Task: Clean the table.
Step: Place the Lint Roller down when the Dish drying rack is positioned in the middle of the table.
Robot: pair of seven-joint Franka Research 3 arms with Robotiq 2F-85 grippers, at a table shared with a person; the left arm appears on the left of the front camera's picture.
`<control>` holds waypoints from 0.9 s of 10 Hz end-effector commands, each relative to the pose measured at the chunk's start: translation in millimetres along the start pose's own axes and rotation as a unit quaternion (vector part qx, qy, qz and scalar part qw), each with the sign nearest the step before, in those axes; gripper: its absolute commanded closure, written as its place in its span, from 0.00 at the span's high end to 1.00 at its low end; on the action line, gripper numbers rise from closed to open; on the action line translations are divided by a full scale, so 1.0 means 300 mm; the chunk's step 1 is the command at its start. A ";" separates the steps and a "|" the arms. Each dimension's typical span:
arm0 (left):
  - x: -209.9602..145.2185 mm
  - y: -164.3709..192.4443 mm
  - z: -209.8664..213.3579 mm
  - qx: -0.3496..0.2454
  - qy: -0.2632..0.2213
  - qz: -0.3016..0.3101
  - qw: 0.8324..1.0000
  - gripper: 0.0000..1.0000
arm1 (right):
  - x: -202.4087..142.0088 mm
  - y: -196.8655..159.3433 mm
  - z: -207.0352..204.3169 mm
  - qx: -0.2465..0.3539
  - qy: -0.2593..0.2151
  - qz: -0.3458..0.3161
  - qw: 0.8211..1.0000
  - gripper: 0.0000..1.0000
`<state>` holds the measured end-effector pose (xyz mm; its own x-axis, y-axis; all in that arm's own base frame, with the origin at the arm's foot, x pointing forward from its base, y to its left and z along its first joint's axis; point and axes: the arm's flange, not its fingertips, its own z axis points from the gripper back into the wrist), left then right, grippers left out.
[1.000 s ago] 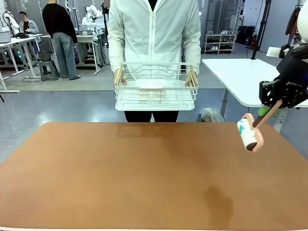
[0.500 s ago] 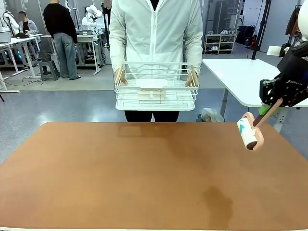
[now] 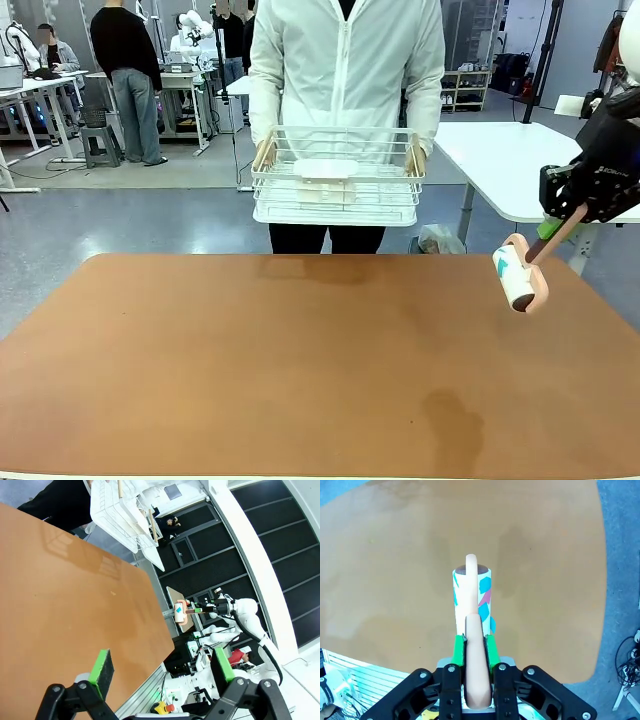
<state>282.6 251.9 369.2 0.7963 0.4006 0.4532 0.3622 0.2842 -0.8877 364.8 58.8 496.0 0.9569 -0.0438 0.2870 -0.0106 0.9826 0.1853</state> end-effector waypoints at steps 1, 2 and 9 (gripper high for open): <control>-0.002 -0.001 0.008 -0.009 -0.005 -0.007 1.000 1.00 | 0.008 0.008 0.009 -0.001 0.003 0.001 1.000 0.21; -0.002 -0.001 0.008 -0.009 -0.005 -0.007 1.000 1.00 | 0.008 0.008 0.009 -0.001 0.003 0.001 1.000 0.21; -0.002 -0.001 0.008 -0.009 -0.005 -0.007 1.000 1.00 | 0.008 0.008 0.009 -0.001 0.003 0.001 1.000 0.21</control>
<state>282.6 251.9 369.2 0.7963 0.4006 0.4532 0.3622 0.2842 -0.8877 364.8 58.7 496.0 0.9569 -0.0440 0.2869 -0.0105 0.9826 0.1854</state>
